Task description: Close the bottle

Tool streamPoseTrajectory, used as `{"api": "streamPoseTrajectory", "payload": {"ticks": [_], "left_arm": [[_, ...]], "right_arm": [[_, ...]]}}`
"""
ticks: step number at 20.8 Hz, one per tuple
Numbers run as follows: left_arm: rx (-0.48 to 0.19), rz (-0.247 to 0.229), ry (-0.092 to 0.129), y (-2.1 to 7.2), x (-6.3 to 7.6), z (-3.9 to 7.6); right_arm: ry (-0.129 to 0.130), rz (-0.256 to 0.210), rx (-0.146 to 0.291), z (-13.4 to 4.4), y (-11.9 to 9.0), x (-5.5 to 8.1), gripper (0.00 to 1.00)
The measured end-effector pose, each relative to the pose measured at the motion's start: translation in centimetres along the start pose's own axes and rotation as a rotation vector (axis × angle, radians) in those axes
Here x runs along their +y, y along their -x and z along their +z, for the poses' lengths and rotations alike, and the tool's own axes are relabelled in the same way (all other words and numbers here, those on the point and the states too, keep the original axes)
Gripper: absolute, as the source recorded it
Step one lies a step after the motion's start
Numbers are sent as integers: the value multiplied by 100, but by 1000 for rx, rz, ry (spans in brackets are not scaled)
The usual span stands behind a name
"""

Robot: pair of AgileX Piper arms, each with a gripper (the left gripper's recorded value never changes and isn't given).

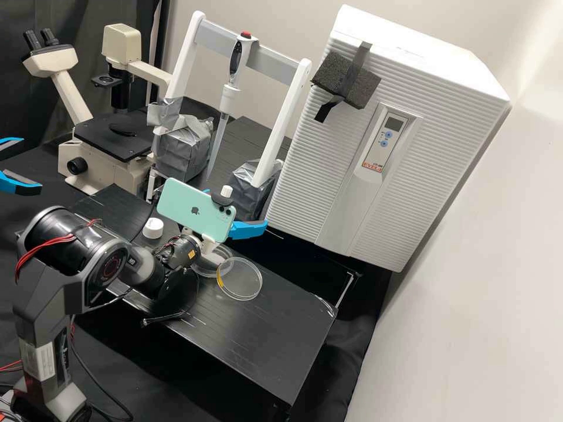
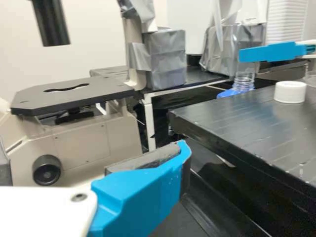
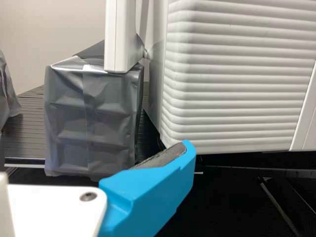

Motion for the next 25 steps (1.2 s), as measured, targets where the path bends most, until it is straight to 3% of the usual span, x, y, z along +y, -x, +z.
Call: {"api": "streamPoseTrajectory", "payload": {"ticks": [7, 9, 12, 15, 18, 22, 25], "left_arm": [[2, 0, 0, 1, 0, -3], [-5, -1, 0, -5, -1, 9], [-16, -3, -1, -15, -4, 28], [-23, -7, 2, -23, -13, 36], [-23, -12, 7, -28, -25, 31], [-30, -9, 1, -44, -9, 34], [-49, -7, -5, -98, 14, 27]], "right_arm": [[0, 0, 0, 0, 0, 0, 100], [0, 6, 15, -37, 96, 42, 100], [-21, 28, 86, -177, 370, 162, 100], [-43, 36, 192, -300, 664, 206, 100], [-41, -19, 268, -331, 926, 103, 100], [5, -141, 320, -282, 1220, -89, 100], [22, -187, 364, -237, 1402, -161, 100]]}}
